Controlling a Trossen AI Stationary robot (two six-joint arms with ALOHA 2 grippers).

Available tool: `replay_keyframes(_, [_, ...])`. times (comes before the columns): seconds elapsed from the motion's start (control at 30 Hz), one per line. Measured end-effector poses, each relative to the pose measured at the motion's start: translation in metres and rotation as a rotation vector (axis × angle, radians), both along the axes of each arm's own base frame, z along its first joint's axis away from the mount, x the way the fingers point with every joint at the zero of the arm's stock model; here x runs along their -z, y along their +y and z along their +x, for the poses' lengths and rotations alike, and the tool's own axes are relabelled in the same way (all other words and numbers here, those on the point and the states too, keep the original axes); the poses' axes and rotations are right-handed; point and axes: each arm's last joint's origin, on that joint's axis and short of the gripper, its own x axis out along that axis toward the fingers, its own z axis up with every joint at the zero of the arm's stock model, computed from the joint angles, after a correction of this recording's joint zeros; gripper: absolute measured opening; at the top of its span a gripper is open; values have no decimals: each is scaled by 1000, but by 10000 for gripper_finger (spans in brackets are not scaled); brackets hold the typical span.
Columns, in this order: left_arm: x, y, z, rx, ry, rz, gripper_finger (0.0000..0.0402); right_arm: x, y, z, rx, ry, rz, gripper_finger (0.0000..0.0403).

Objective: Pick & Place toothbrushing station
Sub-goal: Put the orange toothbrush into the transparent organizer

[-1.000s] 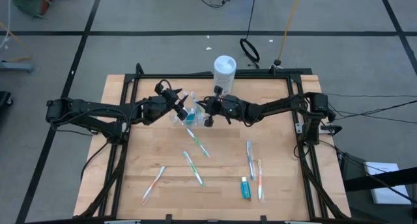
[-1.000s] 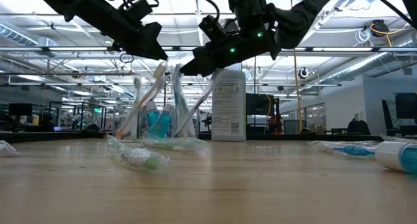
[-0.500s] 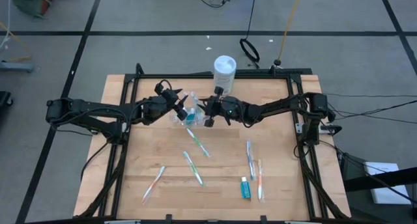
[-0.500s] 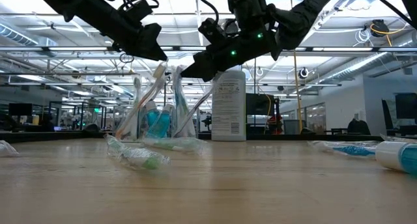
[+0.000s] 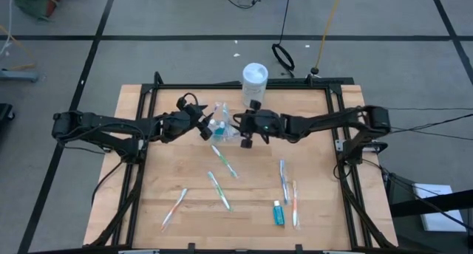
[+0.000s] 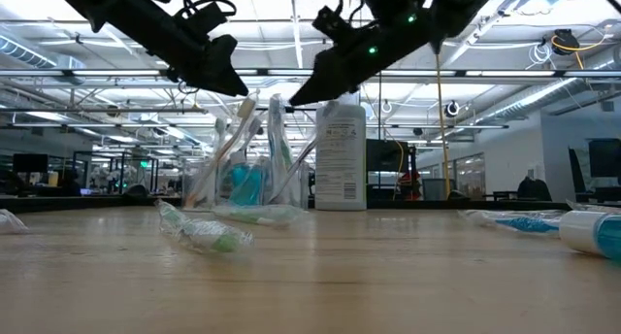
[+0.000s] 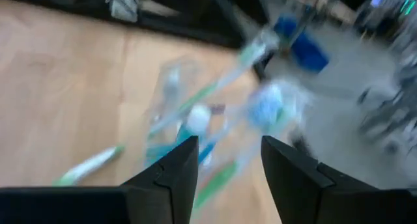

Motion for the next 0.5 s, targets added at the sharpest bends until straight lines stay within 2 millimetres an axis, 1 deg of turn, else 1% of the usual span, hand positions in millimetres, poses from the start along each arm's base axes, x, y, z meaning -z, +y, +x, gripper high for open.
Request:
replay_keyframes(0.2, [-10,-12,-7,58,-37,-12,184,-22,6,-24,36,46,108,154])
replay_keyframes(0.3, [-14,-21,-15,142,-44,-64,184,-25,8,-34,54,89,152,153])
replay_keyframes(0.4, [-17,-32,-22,278,-65,-202,184,-25,9,-42,62,116,170,153])
replay_keyframes(0.5, [-10,-45,-29,429,-10,-424,184,-20,10,-48,61,136,166,152])
